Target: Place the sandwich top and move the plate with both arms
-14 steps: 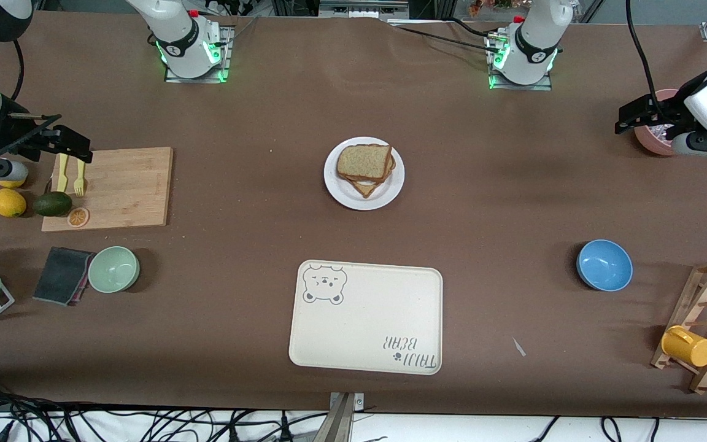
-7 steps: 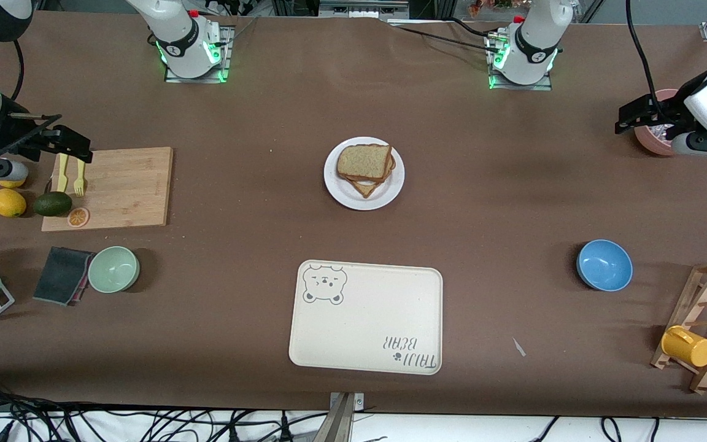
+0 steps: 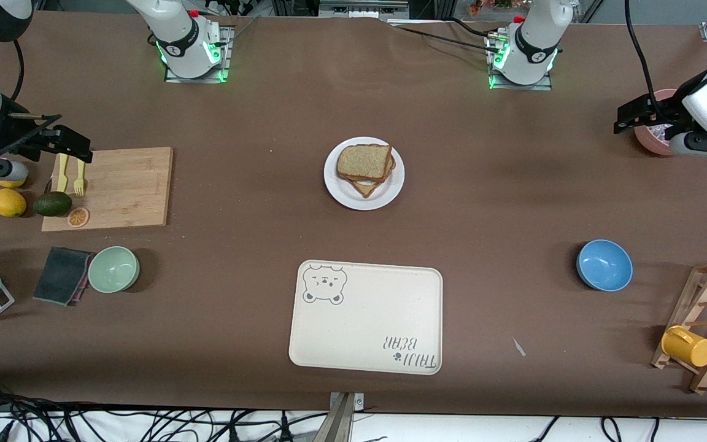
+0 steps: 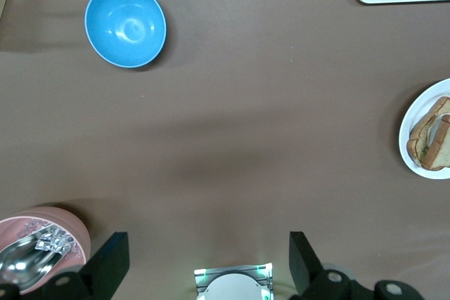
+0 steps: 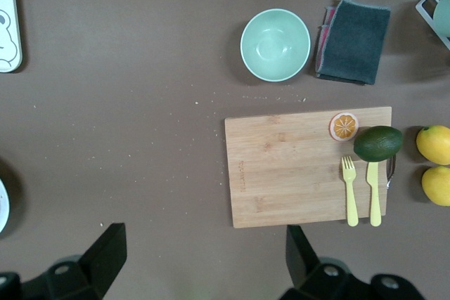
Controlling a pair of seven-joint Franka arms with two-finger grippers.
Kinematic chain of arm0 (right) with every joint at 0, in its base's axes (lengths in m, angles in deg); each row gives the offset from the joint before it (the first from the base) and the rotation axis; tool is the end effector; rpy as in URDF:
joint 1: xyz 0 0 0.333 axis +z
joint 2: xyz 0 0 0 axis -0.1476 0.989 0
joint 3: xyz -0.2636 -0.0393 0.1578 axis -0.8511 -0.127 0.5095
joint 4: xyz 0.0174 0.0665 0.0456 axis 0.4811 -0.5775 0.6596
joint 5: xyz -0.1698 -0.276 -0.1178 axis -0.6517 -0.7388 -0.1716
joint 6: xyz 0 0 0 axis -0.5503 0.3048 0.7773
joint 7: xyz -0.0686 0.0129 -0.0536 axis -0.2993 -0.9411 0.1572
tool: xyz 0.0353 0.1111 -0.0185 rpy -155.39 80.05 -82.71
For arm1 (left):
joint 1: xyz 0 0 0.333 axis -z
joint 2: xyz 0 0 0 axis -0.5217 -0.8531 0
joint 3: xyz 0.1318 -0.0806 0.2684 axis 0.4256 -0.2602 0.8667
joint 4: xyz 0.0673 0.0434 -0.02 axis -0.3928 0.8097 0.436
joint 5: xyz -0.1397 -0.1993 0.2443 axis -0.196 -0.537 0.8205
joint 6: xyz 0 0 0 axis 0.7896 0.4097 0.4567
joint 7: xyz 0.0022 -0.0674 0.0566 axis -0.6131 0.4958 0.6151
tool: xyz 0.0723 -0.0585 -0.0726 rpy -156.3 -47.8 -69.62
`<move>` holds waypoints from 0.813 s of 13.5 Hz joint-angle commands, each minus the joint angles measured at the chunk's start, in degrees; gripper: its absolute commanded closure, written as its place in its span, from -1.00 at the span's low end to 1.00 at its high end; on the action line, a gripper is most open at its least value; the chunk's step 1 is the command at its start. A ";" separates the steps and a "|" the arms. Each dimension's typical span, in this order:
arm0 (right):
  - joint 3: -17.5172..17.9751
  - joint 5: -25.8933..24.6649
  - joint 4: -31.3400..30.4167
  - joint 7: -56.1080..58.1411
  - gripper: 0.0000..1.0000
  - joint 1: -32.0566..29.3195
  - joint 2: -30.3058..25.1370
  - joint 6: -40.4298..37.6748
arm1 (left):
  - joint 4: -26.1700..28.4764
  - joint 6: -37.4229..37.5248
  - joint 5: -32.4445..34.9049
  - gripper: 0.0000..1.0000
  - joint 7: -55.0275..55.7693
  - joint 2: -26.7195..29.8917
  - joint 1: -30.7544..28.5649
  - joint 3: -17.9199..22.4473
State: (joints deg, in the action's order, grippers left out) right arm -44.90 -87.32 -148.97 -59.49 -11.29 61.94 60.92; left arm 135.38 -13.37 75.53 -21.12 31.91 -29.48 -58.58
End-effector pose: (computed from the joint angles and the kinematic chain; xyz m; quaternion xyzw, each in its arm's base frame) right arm 0.5158 0.0172 0.5633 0.9992 -0.0083 -0.0382 0.0124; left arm 0.4746 -0.0004 0.5744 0.9940 -0.0472 -0.0962 0.0209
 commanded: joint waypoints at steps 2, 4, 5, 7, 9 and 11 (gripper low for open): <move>-0.04 0.03 -0.50 -0.03 -1.00 -0.02 -0.46 -0.07 | -1.20 1.06 -1.53 -1.00 0.31 -0.14 -0.39 -0.24; -0.04 0.12 -0.50 -0.12 -1.00 -0.02 -0.46 -0.07 | -1.20 1.06 -1.53 -1.00 0.13 -0.31 -0.48 -0.16; -0.04 0.03 -0.50 -0.03 -1.00 -0.02 -0.46 -0.07 | -1.20 0.97 -1.53 -1.00 0.13 -0.40 -0.48 -0.16; -0.04 0.03 -0.50 -0.03 -1.00 -0.02 -0.46 -0.07 | -1.20 0.88 -1.53 -1.00 0.13 -0.40 -0.48 -0.16; -0.04 0.03 -0.50 -0.03 -1.00 -0.02 -0.46 -0.16 | -1.29 0.45 -1.45 -1.00 0.22 -0.49 -0.04 -0.24; -0.13 0.12 -0.50 -0.12 -1.00 -0.10 -0.46 -0.16 | -1.99 0.27 -1.53 -1.00 0.22 -1.10 0.40 -0.24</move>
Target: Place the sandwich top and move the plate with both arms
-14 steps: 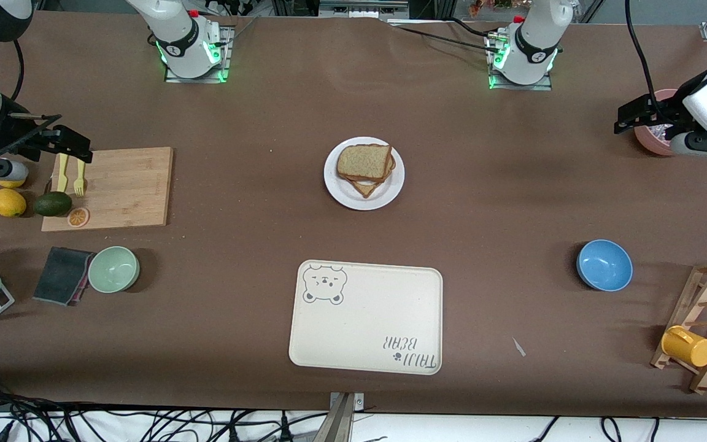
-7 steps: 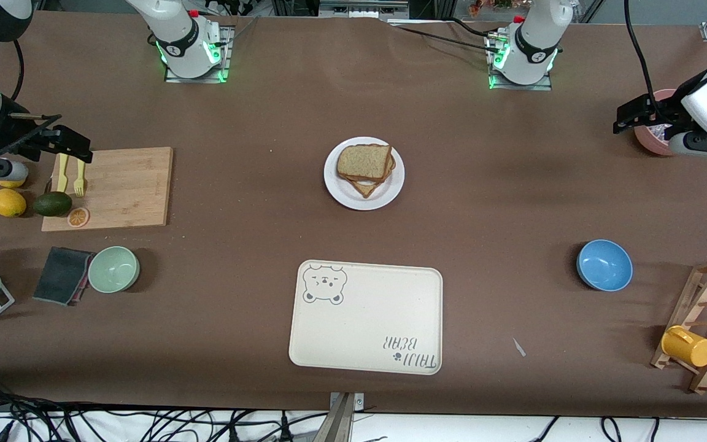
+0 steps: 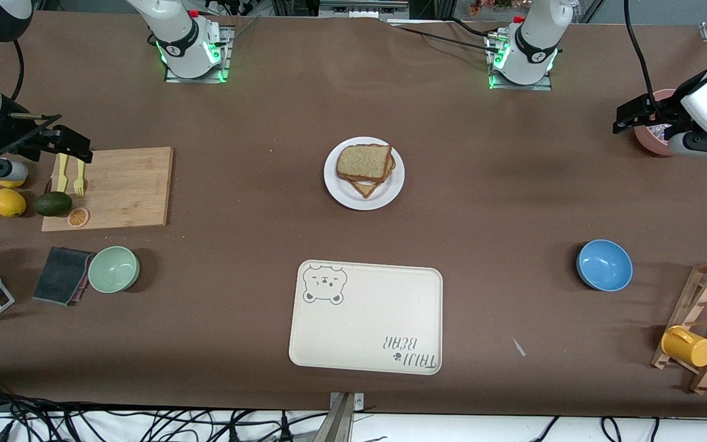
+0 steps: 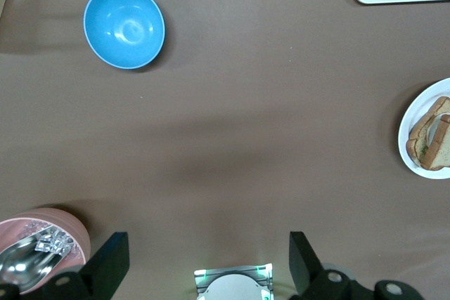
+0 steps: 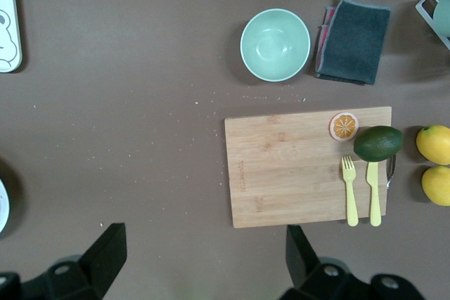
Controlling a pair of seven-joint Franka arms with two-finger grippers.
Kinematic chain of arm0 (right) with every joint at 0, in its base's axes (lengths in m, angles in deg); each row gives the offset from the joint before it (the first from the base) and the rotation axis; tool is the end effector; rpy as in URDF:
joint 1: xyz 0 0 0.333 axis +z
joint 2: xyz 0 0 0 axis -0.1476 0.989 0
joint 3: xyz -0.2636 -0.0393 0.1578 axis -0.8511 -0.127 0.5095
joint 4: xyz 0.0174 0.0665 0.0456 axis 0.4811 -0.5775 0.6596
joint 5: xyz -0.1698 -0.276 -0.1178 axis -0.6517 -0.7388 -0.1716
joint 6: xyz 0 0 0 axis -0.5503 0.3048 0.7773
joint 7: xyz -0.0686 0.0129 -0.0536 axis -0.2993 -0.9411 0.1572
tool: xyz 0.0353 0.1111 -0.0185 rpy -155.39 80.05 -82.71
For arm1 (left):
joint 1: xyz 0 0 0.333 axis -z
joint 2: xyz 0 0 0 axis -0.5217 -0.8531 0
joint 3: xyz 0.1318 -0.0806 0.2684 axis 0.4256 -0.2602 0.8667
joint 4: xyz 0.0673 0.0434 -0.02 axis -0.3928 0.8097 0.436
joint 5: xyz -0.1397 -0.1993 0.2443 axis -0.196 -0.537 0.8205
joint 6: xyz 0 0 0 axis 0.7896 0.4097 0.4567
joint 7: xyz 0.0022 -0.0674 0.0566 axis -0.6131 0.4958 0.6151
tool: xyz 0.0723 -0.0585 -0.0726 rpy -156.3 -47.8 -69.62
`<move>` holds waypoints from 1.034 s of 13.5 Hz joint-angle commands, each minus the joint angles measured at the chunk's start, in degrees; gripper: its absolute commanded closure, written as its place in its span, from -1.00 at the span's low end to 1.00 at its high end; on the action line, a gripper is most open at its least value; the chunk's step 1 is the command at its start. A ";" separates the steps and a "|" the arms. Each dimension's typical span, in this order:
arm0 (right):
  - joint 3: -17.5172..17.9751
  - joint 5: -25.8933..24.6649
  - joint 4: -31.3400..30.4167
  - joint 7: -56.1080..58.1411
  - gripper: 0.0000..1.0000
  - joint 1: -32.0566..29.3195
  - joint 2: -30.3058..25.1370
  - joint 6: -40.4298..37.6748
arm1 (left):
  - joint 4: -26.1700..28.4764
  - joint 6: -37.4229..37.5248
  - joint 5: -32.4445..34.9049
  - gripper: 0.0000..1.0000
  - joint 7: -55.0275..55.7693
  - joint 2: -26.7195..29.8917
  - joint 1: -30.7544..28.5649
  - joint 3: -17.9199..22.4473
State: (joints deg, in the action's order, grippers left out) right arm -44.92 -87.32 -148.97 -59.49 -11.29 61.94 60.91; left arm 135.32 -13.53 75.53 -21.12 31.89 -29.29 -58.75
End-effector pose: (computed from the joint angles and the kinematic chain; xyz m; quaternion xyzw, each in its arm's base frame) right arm 0.5158 0.0170 0.5633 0.9992 -0.0085 -0.0383 0.0124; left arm 0.4751 -0.0034 0.5748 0.9940 -0.0503 -0.0946 0.0205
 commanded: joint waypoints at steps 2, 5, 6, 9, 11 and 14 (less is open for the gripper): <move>-0.02 0.12 -0.50 -0.12 -1.00 -0.01 -0.46 -0.16 | -1.84 -0.97 -2.41 -1.00 0.13 -1.87 0.22 -0.08; -0.02 0.12 -0.50 -0.12 -1.00 -0.10 -0.46 -0.07 | -0.79 -2.82 -4.61 -1.00 0.13 -3.80 0.65 0.01; -0.11 0.12 -0.50 -0.12 -1.00 -0.10 -0.46 -0.07 | -0.52 -3.96 -4.52 -1.00 0.22 -5.12 1.96 0.01; -0.11 0.12 -0.50 -0.12 -1.00 -0.10 -0.37 -0.07 | 1.41 -6.25 -4.43 -1.00 0.04 -7.32 4.60 0.01; -0.20 0.12 -0.59 -0.12 -1.00 -0.10 -0.37 -0.07 | 1.94 -6.78 -4.52 -1.00 -0.05 -10.56 6.88 0.01; -0.20 0.12 -0.59 -0.12 -1.00 -0.10 -0.37 -0.16 | 2.90 -9.49 -8.97 -1.00 0.04 -14.52 9.17 0.01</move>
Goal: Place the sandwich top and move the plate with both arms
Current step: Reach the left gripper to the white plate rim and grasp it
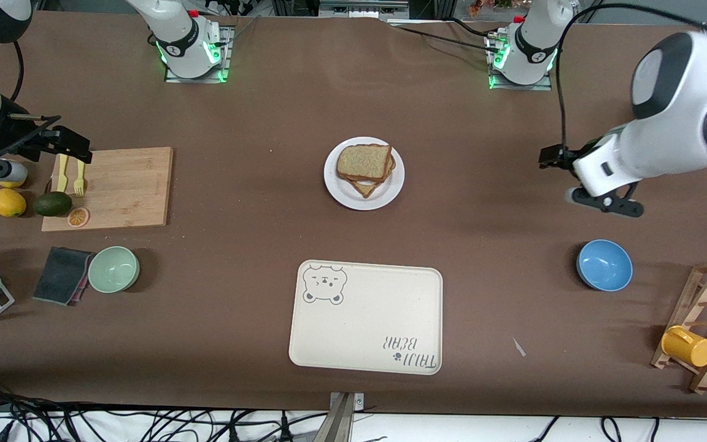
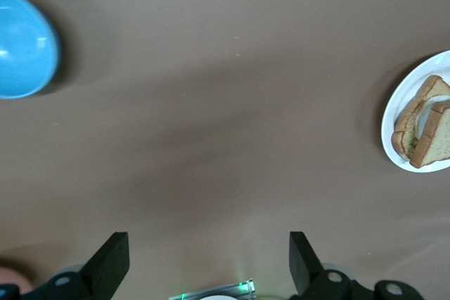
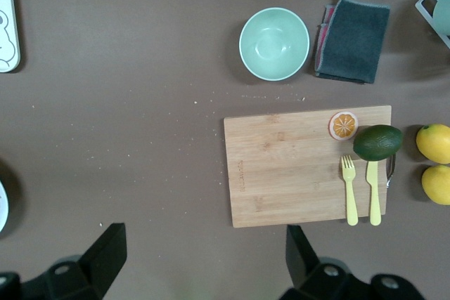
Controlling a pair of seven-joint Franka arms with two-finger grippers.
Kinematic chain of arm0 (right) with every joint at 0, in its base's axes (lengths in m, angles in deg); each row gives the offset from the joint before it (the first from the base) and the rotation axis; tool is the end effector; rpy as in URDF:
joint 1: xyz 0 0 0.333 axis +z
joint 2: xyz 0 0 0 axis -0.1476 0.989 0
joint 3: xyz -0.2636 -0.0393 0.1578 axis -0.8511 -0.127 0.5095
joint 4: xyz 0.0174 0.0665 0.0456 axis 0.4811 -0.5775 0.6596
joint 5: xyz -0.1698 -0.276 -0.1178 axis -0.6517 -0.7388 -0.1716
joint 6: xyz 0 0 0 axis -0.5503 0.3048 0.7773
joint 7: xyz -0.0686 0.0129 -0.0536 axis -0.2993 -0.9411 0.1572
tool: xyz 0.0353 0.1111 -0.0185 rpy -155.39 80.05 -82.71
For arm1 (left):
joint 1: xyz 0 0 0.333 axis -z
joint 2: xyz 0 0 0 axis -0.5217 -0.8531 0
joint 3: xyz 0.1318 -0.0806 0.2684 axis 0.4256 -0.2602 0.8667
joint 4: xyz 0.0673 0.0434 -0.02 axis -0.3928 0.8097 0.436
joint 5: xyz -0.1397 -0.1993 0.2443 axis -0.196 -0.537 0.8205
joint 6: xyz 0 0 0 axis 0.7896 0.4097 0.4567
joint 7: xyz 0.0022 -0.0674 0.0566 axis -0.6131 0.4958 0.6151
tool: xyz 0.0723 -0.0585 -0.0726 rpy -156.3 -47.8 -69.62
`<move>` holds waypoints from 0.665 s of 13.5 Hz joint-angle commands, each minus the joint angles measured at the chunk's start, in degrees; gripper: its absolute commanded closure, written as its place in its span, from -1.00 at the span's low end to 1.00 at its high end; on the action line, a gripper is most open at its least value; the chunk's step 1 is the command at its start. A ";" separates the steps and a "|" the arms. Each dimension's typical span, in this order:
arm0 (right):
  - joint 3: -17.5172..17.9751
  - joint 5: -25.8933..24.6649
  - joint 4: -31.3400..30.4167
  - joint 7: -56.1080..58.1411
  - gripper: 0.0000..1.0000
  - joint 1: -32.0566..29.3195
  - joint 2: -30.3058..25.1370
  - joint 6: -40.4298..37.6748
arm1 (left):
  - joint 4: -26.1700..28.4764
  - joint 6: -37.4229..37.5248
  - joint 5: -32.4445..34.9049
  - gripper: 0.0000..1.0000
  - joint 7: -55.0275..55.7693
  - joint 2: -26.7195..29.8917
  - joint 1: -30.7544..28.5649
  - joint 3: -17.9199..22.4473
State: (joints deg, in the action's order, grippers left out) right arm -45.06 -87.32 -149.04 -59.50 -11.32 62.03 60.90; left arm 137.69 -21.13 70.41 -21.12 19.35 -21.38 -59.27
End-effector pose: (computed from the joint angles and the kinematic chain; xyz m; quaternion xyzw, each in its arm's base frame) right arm 0.5161 0.0155 0.5620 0.9991 -0.0101 -0.0398 0.0124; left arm 0.5207 -0.0921 0.4561 0.9794 -0.1118 -0.1597 0.0526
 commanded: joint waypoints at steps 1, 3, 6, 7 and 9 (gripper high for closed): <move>-0.06 0.12 -0.53 -0.11 -1.00 -0.07 -0.46 -0.14 | 2.27 -4.77 -6.75 -1.00 -0.05 -3.04 1.27 0.53; -0.06 0.12 -0.53 -0.11 -1.00 -0.07 -0.46 -0.05 | 7.36 -12.41 -9.15 -1.00 -0.05 -3.92 2.93 0.44; -0.15 0.12 -0.53 -0.11 -1.00 -0.07 -0.46 -0.05 | 12.21 -21.83 -17.65 -1.00 -0.14 -7.69 6.36 0.44; -0.15 0.12 -0.53 -0.11 -1.00 -0.07 -0.46 -0.05 | 13.00 -24.11 -20.38 -1.00 -0.14 -8.75 7.15 0.36; -0.15 0.12 -0.53 -0.11 -1.00 -0.07 -0.46 -0.05 | 14.32 -27.02 -23.99 -1.00 -0.22 -9.99 8.30 -0.87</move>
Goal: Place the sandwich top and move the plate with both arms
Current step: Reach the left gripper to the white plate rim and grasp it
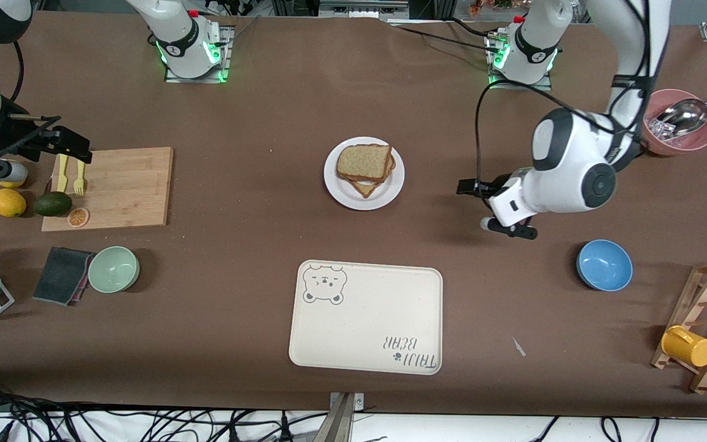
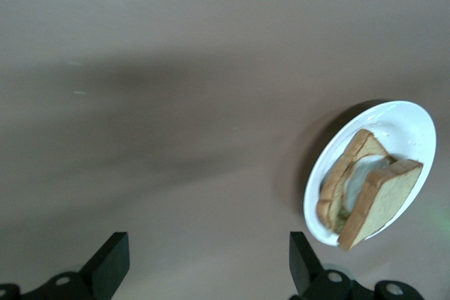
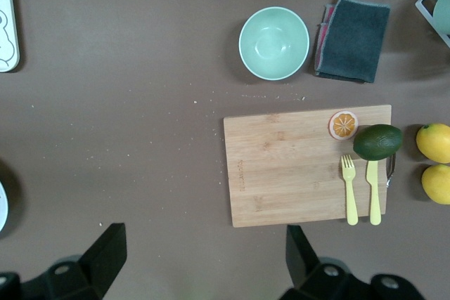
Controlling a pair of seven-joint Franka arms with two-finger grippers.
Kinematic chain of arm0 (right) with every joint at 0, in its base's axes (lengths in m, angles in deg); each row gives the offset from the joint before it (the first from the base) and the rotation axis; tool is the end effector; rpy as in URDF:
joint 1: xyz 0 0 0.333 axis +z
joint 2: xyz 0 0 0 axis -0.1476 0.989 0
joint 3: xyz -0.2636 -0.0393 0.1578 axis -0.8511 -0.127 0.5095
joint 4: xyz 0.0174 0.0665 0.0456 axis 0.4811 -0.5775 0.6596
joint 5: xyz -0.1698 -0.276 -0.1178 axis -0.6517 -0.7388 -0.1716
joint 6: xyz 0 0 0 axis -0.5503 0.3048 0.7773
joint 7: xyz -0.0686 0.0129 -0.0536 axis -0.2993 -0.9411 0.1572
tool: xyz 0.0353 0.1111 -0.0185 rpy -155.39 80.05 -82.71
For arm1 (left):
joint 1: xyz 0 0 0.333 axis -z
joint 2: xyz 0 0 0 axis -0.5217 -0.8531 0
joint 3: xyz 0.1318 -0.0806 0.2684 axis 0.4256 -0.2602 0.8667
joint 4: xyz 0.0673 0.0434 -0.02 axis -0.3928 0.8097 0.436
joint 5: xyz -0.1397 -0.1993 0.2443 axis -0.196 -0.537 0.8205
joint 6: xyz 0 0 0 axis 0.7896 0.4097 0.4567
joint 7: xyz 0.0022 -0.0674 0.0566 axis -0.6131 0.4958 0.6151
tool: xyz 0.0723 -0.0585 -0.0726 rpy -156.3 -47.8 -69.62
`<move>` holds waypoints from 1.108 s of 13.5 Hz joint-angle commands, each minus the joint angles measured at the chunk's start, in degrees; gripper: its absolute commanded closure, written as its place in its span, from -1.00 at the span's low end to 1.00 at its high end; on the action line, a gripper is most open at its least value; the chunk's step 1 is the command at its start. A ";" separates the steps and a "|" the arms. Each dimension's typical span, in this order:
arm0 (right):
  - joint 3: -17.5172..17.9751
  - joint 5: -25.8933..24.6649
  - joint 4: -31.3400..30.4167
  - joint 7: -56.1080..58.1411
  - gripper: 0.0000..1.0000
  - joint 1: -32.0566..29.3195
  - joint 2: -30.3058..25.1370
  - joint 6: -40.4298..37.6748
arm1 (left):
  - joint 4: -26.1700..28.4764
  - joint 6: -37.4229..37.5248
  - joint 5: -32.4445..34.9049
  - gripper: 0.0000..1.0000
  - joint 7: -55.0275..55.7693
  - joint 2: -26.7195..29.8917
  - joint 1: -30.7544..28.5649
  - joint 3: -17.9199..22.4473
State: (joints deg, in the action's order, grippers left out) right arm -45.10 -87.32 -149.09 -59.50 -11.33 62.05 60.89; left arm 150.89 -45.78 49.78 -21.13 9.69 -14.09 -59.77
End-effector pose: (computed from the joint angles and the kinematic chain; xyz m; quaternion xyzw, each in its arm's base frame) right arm 0.5161 0.0150 0.5614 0.9990 -0.0105 -0.0405 0.0124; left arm 0.5159 -0.1841 0.3040 0.9691 -0.0564 -0.1561 0.1823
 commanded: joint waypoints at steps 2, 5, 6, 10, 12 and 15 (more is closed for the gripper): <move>-0.20 0.12 -0.47 -0.11 -1.00 -0.15 -0.39 -0.04 | 2.10 -4.67 -8.19 -1.00 -0.22 -2.26 2.77 -1.51; -0.20 0.12 -0.47 -0.11 -1.00 -0.15 -0.30 -0.04 | 3.50 -9.15 -17.42 -0.93 -0.31 -4.63 7.07 -1.77; -0.20 0.12 -0.47 -0.11 -1.00 -0.15 -0.30 -0.04 | 3.51 -10.47 -18.84 -0.83 -0.31 -5.60 7.34 -2.99; -0.29 0.12 -0.47 -0.02 -1.00 -0.15 -0.30 -0.04 | 3.51 -13.12 -23.76 -0.49 -5.82 -9.29 8.40 -3.53; -0.29 0.12 -0.47 -0.02 -1.00 -0.15 -0.22 -0.13 | 4.20 -13.12 -28.32 -0.34 -9.96 -10.70 8.40 -3.53; -0.29 0.12 -0.47 0.07 -1.00 -0.15 -0.30 -0.04 | 4.47 -13.12 -31.51 -0.16 -12.70 -11.41 8.31 -3.53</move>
State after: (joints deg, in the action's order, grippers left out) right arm -45.32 -87.32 -149.12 -59.51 -11.35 62.13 60.88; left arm 154.83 -58.27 20.80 -30.98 -1.78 -5.81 -63.38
